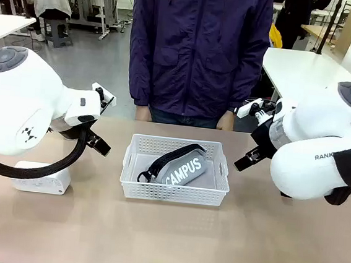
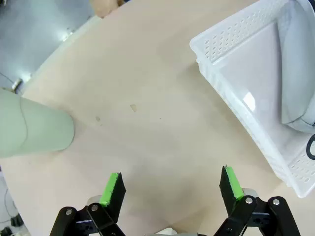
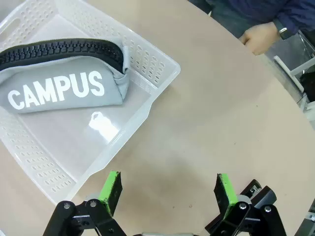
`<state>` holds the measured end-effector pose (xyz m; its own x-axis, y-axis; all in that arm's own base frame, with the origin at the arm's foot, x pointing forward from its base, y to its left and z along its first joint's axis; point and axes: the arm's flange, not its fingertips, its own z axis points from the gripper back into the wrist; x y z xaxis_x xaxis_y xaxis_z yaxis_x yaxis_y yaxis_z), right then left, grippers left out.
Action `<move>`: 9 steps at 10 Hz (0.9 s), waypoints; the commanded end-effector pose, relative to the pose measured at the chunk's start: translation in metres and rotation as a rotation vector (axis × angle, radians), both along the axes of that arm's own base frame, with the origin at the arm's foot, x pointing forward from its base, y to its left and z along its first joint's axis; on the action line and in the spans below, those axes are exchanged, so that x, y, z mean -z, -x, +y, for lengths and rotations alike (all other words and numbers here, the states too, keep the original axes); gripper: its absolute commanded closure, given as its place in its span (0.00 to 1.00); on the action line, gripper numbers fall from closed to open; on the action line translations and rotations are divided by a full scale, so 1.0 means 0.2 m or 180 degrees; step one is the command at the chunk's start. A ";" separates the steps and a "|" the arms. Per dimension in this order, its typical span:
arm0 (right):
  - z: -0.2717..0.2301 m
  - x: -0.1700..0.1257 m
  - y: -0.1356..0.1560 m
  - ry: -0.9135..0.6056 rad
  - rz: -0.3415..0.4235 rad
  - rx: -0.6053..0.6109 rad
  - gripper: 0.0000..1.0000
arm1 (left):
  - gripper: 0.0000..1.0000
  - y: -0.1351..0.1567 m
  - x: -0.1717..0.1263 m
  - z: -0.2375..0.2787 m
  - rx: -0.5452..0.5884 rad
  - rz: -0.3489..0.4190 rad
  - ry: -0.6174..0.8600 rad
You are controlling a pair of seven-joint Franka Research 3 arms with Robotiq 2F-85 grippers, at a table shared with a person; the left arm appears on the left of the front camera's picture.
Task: Efficiently arrange items inside the basket to fit them all.
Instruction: Pick up the Digital clock and place it inside the Organizing basket.
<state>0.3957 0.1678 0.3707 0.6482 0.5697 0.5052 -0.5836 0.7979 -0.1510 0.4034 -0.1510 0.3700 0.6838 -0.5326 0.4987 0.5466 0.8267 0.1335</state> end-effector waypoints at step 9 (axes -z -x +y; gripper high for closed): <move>0.00 0.00 0.00 0.0000 0.0000 0.0000 0.00 | 0.00 0.00 0.00 0.00 0.0000 -0.0001 0.0000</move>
